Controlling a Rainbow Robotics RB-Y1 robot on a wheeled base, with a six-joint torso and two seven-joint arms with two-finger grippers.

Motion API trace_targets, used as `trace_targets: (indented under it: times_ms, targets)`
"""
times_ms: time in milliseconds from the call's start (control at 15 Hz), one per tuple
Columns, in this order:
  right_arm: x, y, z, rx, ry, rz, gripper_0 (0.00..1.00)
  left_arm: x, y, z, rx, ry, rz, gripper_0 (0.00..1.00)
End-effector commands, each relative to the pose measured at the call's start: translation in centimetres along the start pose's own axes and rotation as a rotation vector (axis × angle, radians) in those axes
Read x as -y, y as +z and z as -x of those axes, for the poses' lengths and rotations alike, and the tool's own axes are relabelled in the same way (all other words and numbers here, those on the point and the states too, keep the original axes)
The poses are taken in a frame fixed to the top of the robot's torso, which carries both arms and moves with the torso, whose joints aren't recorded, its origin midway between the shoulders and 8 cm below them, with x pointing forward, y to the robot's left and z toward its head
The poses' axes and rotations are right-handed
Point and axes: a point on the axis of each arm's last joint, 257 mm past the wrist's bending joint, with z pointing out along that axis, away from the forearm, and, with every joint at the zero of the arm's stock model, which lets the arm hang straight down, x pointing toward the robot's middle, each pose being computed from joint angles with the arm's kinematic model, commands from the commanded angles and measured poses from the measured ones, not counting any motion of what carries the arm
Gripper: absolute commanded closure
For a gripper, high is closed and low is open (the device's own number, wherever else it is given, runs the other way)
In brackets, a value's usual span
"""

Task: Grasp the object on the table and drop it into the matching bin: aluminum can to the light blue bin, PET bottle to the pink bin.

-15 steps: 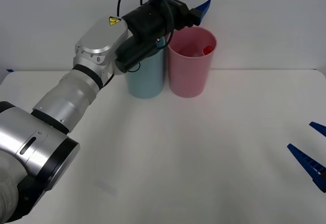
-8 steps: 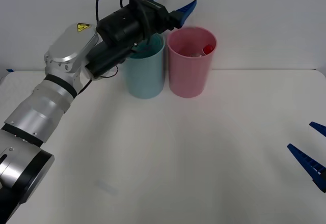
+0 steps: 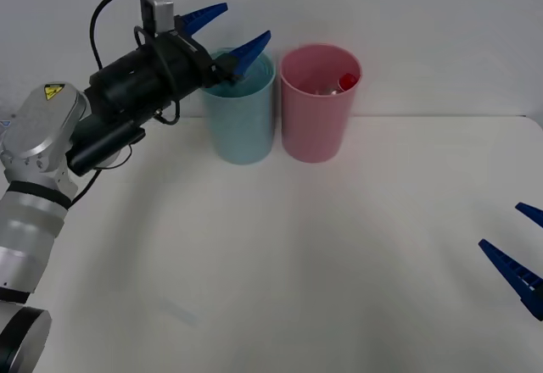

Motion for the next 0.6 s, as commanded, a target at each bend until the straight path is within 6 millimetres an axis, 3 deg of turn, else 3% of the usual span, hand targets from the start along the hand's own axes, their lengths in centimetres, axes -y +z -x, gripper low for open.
trace_targets:
  times_ms: [67, 600]
  targets:
    - [0.0, 0.0, 0.0, 0.000, 0.000, 0.000, 0.00, -0.5, -4.1, -0.2, 0.002, 0.016, -0.010, 0.00]
    - [0.0, 0.0, 0.0, 0.000, 0.000, 0.000, 0.00, -3.4, -17.5, -1.4, -0.091, 0.111, 0.014, 0.00]
